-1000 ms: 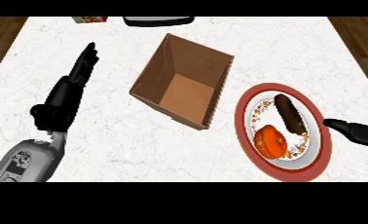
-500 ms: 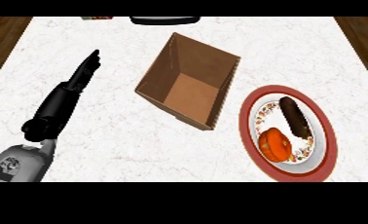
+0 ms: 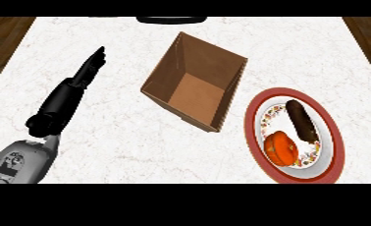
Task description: Pick the squash from the plate and place it in the cardboard box
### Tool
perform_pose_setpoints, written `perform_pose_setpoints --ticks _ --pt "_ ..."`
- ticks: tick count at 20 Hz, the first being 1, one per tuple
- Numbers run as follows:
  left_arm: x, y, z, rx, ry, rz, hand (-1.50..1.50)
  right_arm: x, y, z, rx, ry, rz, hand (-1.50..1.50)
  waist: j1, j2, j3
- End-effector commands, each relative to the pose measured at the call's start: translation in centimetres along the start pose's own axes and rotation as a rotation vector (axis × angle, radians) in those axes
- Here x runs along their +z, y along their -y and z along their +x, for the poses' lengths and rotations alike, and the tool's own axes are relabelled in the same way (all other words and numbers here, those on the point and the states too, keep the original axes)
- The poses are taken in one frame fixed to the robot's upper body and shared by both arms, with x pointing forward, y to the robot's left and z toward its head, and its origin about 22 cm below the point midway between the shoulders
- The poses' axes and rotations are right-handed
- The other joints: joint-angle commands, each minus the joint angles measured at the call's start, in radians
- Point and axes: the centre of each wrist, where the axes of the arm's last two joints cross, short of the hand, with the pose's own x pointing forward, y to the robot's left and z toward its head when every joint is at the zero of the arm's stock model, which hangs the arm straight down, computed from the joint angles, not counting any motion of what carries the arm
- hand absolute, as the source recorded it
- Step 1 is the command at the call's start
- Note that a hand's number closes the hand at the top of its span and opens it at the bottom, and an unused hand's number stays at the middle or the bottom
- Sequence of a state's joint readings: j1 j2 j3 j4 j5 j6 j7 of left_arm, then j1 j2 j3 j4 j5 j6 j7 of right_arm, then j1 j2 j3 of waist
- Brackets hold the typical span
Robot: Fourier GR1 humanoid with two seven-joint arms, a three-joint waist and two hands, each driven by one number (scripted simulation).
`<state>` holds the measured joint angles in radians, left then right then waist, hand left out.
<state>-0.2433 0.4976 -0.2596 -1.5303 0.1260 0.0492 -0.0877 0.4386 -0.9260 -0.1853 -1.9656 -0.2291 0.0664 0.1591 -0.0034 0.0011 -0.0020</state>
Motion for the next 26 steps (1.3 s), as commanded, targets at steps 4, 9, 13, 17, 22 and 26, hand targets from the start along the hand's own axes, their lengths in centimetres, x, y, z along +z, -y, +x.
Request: perform_pose_setpoints --ticks 4,9,13,17,22,26 --pt "-0.6 0.4 0.4 0.009 0.000 -0.015 0.00 -1.9 -0.5 5.7 0.196 -0.090 0.201 -1.50 0.027 0.004 0.001" --pt "-1.2 -0.1 0.5 0.009 0.026 -0.033 0.00 -2.2 -2.2 9.8 0.236 -0.167 0.246 -1.50 0.027 0.005 0.000" --pt "-1.8 0.5 1.3 -0.001 0.020 -0.014 0.00 -3.5 -3.5 11.0 0.256 -0.231 0.320 -1.50 0.027 0.004 0.001" --pt "-0.1 -0.2 -1.0 0.009 0.008 -0.014 0.00 -4.2 -5.5 10.4 0.223 -0.254 0.353 -1.50 0.009 0.000 0.002" --pt "-0.8 -0.7 0.3 0.006 0.000 -0.011 0.00 -6.6 -5.9 9.6 0.269 -0.285 0.366 -1.50 0.009 0.001 0.002" --pt "-0.2 -0.2 -1.5 -0.003 0.005 -0.001 0.00 -4.9 -7.6 11.5 0.301 -0.306 0.316 -1.50 0.002 -0.001 0.002"
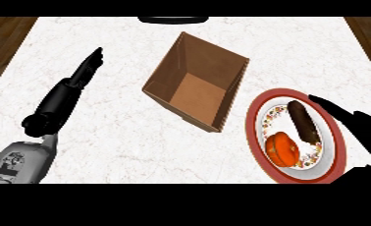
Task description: Pick the squash from the plate and place it in the cardboard box
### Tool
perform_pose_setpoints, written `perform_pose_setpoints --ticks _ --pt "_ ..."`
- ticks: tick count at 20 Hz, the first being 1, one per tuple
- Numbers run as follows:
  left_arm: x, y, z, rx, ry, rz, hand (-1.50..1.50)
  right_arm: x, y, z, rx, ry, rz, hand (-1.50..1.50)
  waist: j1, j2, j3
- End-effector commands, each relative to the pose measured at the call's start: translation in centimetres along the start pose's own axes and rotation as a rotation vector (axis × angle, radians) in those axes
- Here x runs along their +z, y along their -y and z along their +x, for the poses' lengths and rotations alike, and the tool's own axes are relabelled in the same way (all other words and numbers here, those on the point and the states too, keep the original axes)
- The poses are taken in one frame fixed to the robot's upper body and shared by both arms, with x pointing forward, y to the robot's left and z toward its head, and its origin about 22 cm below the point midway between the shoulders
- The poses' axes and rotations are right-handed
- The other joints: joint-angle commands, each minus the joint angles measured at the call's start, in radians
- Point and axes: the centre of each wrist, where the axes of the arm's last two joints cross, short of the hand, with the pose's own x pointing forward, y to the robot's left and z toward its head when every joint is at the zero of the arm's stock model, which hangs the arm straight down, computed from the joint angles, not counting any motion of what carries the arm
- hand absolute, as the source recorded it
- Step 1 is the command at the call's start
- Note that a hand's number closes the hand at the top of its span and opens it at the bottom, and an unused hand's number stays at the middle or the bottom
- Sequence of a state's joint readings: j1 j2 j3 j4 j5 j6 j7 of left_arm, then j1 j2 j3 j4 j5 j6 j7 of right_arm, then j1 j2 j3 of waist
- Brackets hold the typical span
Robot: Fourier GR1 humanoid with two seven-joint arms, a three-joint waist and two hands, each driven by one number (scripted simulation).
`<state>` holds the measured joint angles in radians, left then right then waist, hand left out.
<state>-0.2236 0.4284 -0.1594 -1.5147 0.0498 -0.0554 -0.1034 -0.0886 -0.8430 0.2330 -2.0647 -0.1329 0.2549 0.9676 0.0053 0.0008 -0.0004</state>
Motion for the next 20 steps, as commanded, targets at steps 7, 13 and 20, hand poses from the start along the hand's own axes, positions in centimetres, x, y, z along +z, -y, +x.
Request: perform_pose_setpoints --ticks 7,13,20 --pt "-0.2 0.2 1.3 -0.003 -0.003 0.009 0.00 -3.1 -1.9 1.2 0.060 -0.069 0.006 -1.50 -0.001 -0.001 0.000" --pt "0.0 1.1 -0.3 0.005 -0.001 -0.006 0.00 -5.4 -5.6 1.8 0.093 -0.111 0.011 -1.50 0.001 0.001 0.000" --pt "-0.4 0.7 -0.3 0.009 -0.012 0.010 0.00 -7.0 -5.2 -0.5 0.049 -0.071 0.024 -1.50 -0.004 0.000 0.000"
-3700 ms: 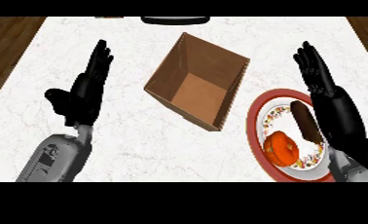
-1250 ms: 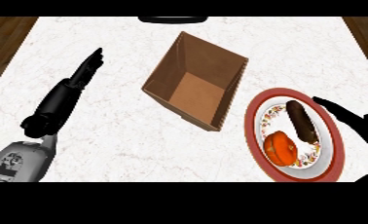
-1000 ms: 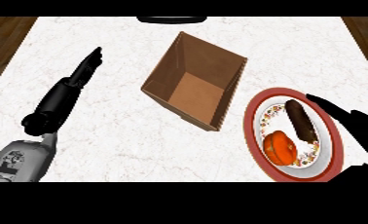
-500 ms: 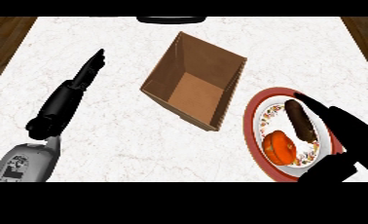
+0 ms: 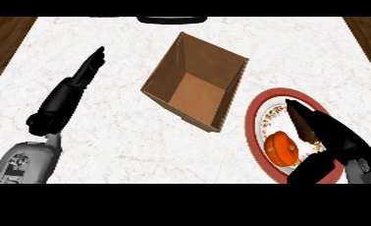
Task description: Pick the squash from the plate and place it in the cardboard box
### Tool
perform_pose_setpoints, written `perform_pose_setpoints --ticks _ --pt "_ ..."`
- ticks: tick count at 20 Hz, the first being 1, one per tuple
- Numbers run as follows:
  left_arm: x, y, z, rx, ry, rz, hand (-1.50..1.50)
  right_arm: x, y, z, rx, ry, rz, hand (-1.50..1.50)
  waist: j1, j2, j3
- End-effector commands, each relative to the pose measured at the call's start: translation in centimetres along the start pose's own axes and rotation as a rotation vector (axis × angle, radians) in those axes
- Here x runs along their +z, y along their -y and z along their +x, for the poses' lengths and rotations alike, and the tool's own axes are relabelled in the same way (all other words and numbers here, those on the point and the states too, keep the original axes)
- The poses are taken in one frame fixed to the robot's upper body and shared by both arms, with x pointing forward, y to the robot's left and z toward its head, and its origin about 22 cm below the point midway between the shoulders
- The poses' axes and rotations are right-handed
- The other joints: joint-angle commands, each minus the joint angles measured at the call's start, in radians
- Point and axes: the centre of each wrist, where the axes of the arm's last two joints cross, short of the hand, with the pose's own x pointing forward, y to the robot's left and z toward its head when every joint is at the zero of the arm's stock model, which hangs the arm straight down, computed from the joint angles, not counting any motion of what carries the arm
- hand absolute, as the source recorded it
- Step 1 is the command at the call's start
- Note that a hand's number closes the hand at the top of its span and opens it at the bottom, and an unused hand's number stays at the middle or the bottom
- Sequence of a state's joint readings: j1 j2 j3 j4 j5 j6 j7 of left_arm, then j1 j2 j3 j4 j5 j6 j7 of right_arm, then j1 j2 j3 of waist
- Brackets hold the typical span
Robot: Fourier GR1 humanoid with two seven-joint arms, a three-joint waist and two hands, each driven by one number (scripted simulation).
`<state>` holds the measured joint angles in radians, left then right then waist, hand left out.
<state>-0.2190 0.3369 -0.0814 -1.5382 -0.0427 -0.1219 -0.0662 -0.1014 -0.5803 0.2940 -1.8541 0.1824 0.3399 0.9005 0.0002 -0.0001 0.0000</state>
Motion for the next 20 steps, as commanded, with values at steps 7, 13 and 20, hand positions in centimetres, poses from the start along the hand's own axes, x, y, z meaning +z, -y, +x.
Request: perform_pose_setpoints --ticks 7,13,20 --pt "0.5 0.4 -0.7 0.021 -0.005 -0.007 0.00 -2.0 -2.1 -1.8 0.021 -0.034 0.048 -1.50 -0.001 0.000 0.000" --pt "-1.1 0.0 -1.2 -0.007 0.002 0.009 0.00 -1.0 -5.5 -0.9 0.033 -0.074 0.040 -1.50 -0.006 0.000 0.000" --pt "-1.2 0.7 -0.9 0.002 -0.001 0.007 0.00 -3.9 -5.5 -2.9 0.021 -0.026 0.079 -1.50 -0.003 0.000 0.000"
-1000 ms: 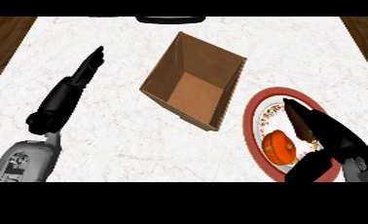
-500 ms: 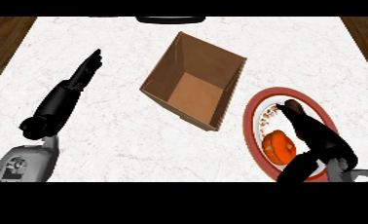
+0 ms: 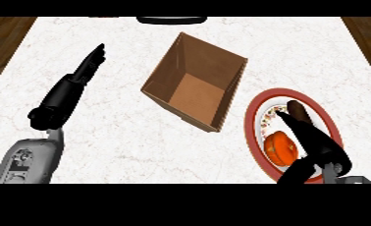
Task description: Pick the squash from the plate and place it in the cardboard box
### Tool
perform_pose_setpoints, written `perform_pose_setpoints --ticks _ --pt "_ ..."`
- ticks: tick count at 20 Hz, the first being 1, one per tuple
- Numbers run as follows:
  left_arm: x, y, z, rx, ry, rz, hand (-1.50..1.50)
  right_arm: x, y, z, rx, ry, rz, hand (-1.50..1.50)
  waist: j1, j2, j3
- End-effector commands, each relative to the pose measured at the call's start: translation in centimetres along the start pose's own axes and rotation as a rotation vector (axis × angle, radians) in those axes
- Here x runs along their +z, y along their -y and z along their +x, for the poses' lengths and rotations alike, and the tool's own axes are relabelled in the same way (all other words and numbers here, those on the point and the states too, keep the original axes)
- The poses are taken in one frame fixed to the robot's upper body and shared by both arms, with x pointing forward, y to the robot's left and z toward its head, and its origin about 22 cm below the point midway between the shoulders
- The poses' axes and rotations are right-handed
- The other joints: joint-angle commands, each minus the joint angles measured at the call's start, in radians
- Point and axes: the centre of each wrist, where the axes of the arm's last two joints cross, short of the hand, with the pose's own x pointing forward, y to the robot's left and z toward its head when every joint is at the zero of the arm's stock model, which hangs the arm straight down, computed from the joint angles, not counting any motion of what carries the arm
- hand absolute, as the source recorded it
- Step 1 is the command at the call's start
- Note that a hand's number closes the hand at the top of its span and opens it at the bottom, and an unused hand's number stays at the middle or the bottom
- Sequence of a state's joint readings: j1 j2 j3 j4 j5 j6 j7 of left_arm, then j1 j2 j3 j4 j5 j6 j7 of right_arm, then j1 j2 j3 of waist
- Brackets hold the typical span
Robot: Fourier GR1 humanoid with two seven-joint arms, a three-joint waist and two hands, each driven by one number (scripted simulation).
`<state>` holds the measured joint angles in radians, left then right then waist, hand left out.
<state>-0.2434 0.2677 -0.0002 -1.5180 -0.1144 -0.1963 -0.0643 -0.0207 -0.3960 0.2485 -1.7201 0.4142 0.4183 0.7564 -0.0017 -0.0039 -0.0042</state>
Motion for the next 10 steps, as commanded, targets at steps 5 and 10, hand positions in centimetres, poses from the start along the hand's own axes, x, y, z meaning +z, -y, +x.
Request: perform_pose_setpoints --ticks 5,10 --pt "0.6 0.5 0.8 0.004 -0.005 -0.002 0.00 -2.3 -1.8 0.7 0.066 0.135 -0.079 1.50 0.004 0.004 0.005" --pt "1.9 -1.2 -0.9 0.005 -0.001 -0.009 0.00 -0.9 -0.4 0.2 0.091 0.153 -0.182 1.50 0.001 0.003 0.004"
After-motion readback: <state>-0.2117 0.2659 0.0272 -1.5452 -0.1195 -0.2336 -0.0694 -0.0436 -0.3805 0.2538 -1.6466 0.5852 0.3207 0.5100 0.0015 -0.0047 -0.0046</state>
